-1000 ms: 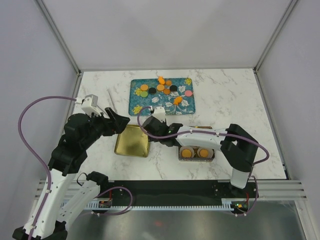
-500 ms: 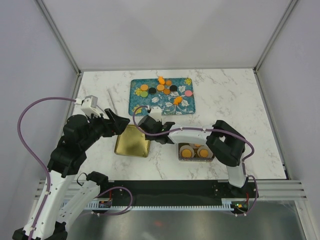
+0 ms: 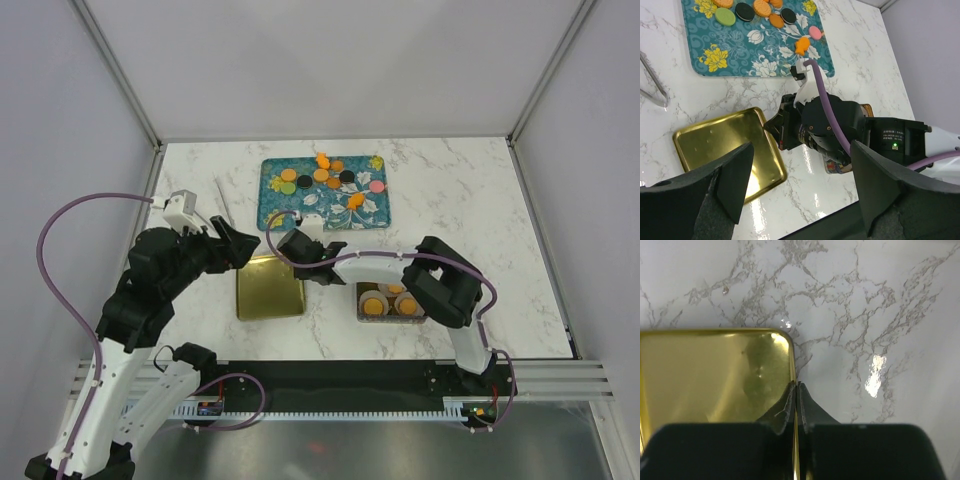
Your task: Pack the cookies
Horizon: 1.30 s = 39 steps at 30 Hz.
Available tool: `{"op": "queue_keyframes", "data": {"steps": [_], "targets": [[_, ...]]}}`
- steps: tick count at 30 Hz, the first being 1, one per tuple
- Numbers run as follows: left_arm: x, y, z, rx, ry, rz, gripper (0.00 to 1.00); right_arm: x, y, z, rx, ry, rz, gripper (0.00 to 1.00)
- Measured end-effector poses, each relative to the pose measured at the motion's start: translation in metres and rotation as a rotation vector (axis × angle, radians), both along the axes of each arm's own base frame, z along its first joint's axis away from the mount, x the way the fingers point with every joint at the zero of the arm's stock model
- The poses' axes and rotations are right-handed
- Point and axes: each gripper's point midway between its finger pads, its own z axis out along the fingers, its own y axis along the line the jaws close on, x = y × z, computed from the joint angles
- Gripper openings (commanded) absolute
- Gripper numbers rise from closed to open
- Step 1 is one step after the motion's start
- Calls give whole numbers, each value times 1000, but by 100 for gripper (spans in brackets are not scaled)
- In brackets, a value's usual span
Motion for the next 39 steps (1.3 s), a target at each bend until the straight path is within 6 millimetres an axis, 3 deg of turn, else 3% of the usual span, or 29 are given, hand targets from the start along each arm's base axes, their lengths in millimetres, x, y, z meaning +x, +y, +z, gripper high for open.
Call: {"op": "queue_keyframes", "data": {"steps": [8,14,17,20,25,29,36,39], "targets": [[2,-1,-3,4,12,-1,86,7,-15,6,12,14,0,0],[6,-3,-8,5,27,-6,84,11,-37,50,50,-28,-10,0],[10,-6,-29,-1,68,0,82,16,-44,83,96,-68,-9,0],[13,-8,-65,1,156,12,81,20,-57,110,147,-90,-9,0],[16,-11,-108,10,277,31,82,29,-95,133,170,-118,-54,0],[21,-19,-112,-8,279,18,83,22,-115,143,167,-123,-57,0],[28,-57,-125,-25,293,-86,83,9,-118,158,199,-128,-18,0],[31,-64,-130,-36,300,-96,72,6,-121,158,206,-121,-8,0]]}}
